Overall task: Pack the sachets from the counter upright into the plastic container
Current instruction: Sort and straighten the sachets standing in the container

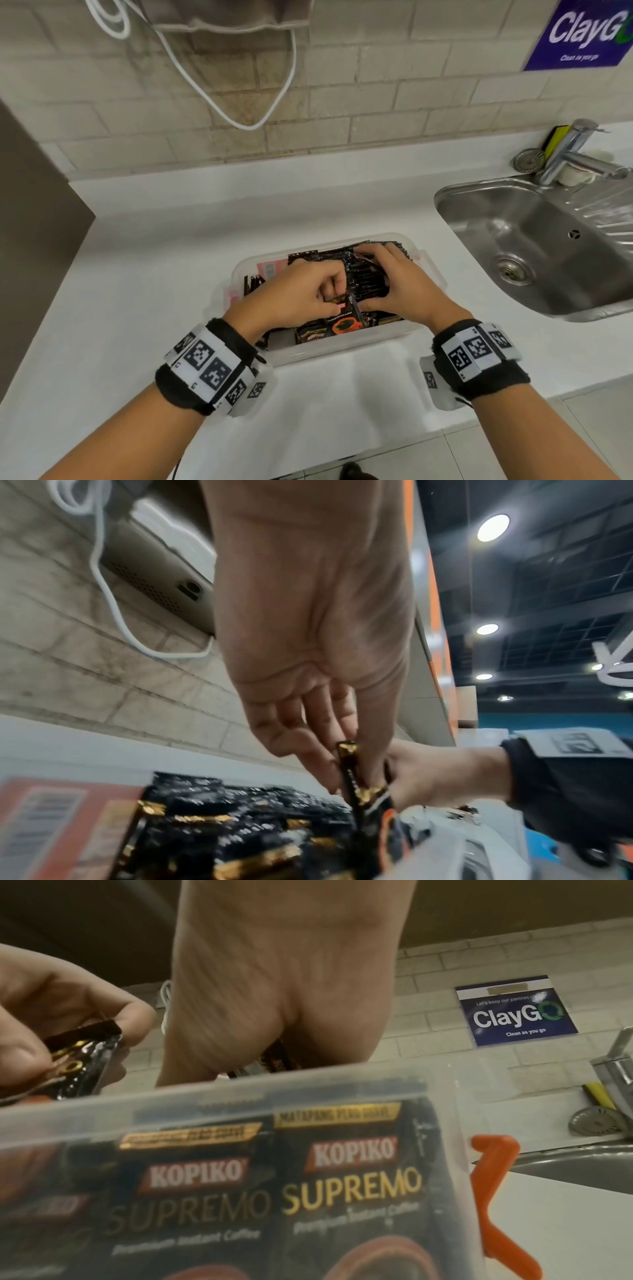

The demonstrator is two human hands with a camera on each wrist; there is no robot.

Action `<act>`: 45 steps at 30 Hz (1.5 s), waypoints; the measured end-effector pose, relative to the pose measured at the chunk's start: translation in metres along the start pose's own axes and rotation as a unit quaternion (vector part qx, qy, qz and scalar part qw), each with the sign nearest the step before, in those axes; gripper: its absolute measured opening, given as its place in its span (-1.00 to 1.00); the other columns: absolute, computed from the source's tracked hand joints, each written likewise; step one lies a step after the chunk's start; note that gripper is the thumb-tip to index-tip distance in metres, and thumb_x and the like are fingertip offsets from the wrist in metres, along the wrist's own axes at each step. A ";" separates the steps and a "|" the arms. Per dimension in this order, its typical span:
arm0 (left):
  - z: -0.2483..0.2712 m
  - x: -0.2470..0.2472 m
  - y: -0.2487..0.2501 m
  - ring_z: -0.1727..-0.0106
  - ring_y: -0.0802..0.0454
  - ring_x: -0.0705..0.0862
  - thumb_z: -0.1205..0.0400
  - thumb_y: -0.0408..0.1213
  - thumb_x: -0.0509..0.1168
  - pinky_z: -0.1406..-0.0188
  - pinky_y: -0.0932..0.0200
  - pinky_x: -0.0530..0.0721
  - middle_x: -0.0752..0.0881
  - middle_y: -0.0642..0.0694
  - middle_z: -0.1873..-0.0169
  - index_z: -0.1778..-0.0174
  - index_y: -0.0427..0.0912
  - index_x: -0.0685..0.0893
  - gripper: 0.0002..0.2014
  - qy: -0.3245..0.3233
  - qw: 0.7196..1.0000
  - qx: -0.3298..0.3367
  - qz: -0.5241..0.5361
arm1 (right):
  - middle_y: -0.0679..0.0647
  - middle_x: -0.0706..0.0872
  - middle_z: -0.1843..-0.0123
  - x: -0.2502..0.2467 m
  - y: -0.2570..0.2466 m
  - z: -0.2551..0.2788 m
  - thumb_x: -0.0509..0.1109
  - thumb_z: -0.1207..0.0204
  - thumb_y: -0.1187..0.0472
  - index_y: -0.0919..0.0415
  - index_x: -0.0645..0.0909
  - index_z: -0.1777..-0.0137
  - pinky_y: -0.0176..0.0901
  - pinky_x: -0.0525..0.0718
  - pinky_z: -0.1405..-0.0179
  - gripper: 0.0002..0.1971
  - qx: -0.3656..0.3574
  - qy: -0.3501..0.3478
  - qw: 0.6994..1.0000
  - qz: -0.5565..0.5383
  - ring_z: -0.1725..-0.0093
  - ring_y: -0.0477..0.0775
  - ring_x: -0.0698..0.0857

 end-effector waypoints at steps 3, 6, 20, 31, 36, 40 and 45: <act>-0.004 0.019 0.008 0.21 0.21 0.68 -0.56 -0.25 0.52 0.16 0.16 0.70 0.73 0.11 0.22 0.06 0.03 0.64 -0.81 -0.001 0.997 0.008 -0.071 | -0.02 0.51 -0.34 0.000 -0.002 -0.002 0.72 -0.22 0.06 -0.02 0.39 -0.58 0.03 0.63 -0.31 -0.09 -0.011 0.000 1.000 0.013 -0.30 -0.01 0.57; -0.007 0.034 0.011 0.20 0.32 0.62 -0.58 -0.15 0.52 0.15 0.28 0.63 0.76 0.13 0.16 0.00 0.02 0.72 -0.86 -0.011 0.995 0.019 -0.095 | -0.03 0.52 -0.35 -0.001 -0.005 -0.002 0.73 -0.26 -0.02 -0.03 0.40 -0.58 0.01 0.65 -0.28 -0.11 -0.019 0.000 1.000 0.009 -0.29 -0.05 0.57; -0.015 0.055 0.013 0.03 0.10 0.51 -0.74 -0.17 0.31 -0.04 0.12 0.57 0.78 0.03 0.11 -0.12 -0.05 0.85 -0.80 -0.048 0.985 0.031 -0.164 | -0.06 0.74 0.00 -0.028 0.001 0.006 0.40 -0.60 0.38 0.04 0.46 -0.26 -0.40 0.60 0.05 -0.66 0.039 0.062 0.981 -0.181 0.09 -0.28 0.67; -0.016 -0.022 0.021 0.26 0.19 0.70 -0.63 -0.10 0.46 0.27 0.33 0.66 0.69 0.12 0.12 -0.23 0.03 0.59 -0.70 0.156 0.987 0.001 0.034 | 0.20 0.80 -0.07 -0.036 0.002 0.020 0.46 -0.57 0.45 0.32 0.70 -0.24 0.09 0.76 -0.13 -0.74 0.072 0.013 0.931 -0.358 0.04 0.17 0.78; -0.020 -0.019 0.032 0.19 0.21 0.69 -0.62 -0.25 0.48 0.22 0.37 0.66 0.74 0.13 0.17 -0.14 -0.01 0.70 -0.79 0.167 0.983 0.032 0.074 | 0.06 0.81 -0.09 -0.036 0.002 0.020 0.57 -0.39 0.33 0.31 0.68 -0.13 -0.07 0.76 -0.09 -0.69 0.060 0.016 0.916 -0.396 -0.10 0.03 0.75; -0.015 -0.033 0.039 0.17 0.21 0.67 -0.61 -0.31 0.48 0.24 0.39 0.62 0.71 0.16 0.25 0.02 0.00 0.72 -0.87 0.231 0.968 0.069 0.075 | 0.25 0.76 -0.19 -0.033 0.008 0.022 0.48 -0.58 0.19 0.28 0.61 -0.16 -0.01 0.76 -0.02 -0.76 0.095 0.003 0.890 -0.446 -0.10 0.31 0.79; -0.009 -0.032 0.058 0.15 0.08 0.65 -0.55 -0.41 0.46 0.18 0.04 0.65 0.65 0.07 0.17 0.12 -0.03 0.79 -0.84 0.243 0.962 0.129 0.001 | 0.33 0.73 0.00 -0.027 0.020 0.023 0.07 -0.82 0.10 0.27 0.57 -0.30 -0.07 0.65 0.21 -0.68 0.187 0.002 0.869 -0.459 0.26 0.19 0.71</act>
Point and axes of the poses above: each hand's wrist, its own z-axis away from the middle knuckle, its own x-axis out of the palm, y = z × x, the point moved 10 cm from there along -z, towards the middle knuckle
